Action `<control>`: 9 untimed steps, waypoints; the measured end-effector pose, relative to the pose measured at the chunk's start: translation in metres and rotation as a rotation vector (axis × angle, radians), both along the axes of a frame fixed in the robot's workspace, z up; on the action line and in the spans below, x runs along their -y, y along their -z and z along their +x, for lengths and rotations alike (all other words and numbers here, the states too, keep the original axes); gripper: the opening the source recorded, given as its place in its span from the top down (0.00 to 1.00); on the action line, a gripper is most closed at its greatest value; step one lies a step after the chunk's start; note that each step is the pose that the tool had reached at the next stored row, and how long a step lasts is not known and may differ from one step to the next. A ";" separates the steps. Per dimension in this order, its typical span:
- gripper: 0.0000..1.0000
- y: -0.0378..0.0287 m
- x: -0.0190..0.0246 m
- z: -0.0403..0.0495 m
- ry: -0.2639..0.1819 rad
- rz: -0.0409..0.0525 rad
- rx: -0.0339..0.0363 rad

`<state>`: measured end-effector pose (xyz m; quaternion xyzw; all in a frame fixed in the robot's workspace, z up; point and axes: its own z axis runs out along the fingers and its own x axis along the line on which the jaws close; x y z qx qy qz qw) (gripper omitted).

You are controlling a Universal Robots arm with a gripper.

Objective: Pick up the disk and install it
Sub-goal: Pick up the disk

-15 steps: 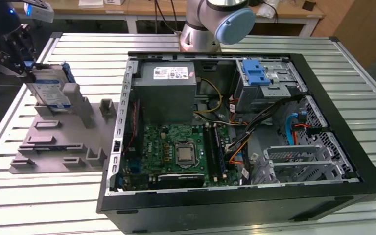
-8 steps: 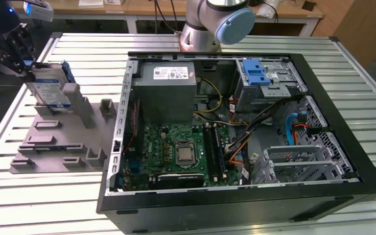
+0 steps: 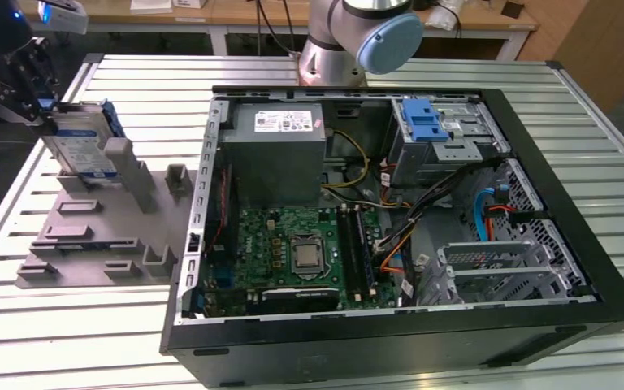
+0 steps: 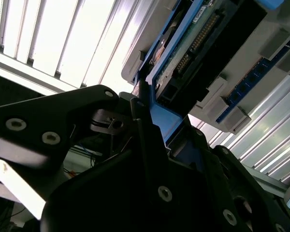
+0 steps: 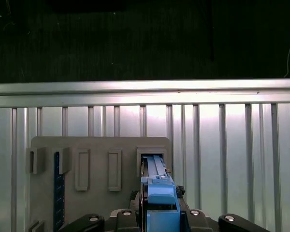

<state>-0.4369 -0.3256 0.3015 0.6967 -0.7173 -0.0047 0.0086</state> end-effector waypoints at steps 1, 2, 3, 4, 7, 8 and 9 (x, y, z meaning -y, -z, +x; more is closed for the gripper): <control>0.64 -0.0001 0.0000 0.0000 0.000 0.0000 0.0001; 0.64 -0.0001 0.0000 0.0000 0.000 0.0001 0.0002; 0.64 -0.0002 0.0000 0.0000 0.000 0.0001 0.0001; 0.64 -0.0004 0.0000 0.0000 0.000 0.0000 0.0000; 0.64 -0.0008 0.0000 0.0000 0.000 0.0000 0.0001; 0.64 -0.0010 0.0000 0.0000 0.000 0.0001 0.0001; 0.64 -0.0012 0.0000 0.0000 0.000 0.0000 0.0000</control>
